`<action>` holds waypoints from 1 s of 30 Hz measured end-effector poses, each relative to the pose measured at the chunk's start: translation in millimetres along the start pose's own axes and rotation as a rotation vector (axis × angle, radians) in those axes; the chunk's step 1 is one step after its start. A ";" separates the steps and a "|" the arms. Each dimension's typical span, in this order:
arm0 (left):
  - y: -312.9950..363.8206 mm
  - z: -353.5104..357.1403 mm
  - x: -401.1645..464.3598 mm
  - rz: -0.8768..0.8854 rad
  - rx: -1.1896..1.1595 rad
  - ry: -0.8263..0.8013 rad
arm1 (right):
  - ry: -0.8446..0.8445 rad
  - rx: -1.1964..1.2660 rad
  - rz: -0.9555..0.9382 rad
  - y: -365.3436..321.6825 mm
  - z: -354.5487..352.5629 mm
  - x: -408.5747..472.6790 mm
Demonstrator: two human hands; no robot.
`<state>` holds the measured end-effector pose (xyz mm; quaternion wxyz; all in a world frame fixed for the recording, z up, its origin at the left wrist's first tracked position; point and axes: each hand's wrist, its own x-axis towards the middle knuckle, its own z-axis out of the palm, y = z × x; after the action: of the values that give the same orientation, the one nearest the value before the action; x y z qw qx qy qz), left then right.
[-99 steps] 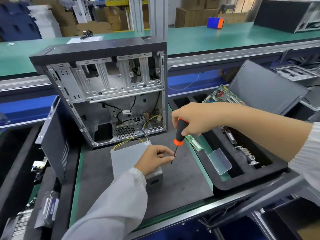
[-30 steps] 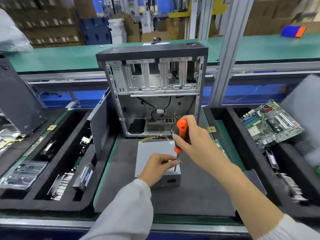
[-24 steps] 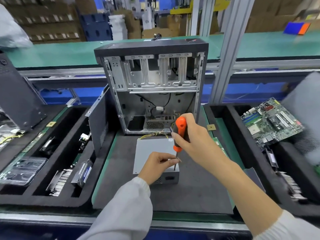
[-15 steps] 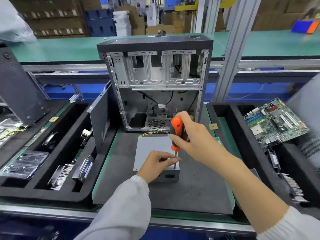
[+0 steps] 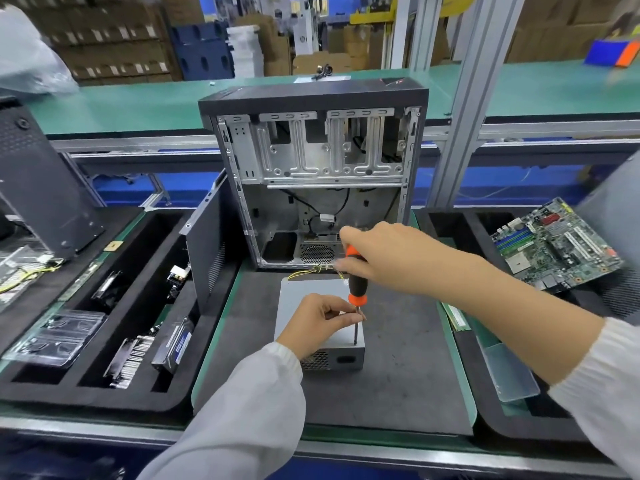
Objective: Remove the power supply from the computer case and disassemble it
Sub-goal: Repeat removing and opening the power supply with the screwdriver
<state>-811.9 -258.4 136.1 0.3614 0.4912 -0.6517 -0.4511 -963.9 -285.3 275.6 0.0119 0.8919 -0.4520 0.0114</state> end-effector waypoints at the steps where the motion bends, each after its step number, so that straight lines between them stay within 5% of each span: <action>1: 0.8 -3.3 0.5 -0.002 0.021 -0.028 | -0.044 0.039 -0.024 1.5 0.0 0.5; 11: 11.5 -12.2 3.5 0.000 -0.076 -0.188 | -0.471 0.245 -0.345 15.7 -25.4 -1.9; 15: 11.6 -12.4 4.8 0.017 -0.090 -0.136 | -0.334 0.223 -0.201 12.1 -25.9 0.6; 19: 10.2 -11.3 5.5 -0.006 -0.127 -0.150 | -0.213 -0.116 -0.034 -3.5 -16.1 6.7; 26: 11.2 -11.8 7.0 -0.009 -0.175 -0.219 | -0.572 0.091 -0.298 -3.6 -45.2 5.2; 30: 10.9 -10.9 5.4 -0.003 -0.191 -0.208 | -0.429 0.071 -0.082 -8.9 -43.2 6.3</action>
<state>-806.7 -265.0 150.2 0.3365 0.4060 -0.6390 -0.5601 -953.4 -283.7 318.9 -0.1155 0.8913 -0.4070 -0.1633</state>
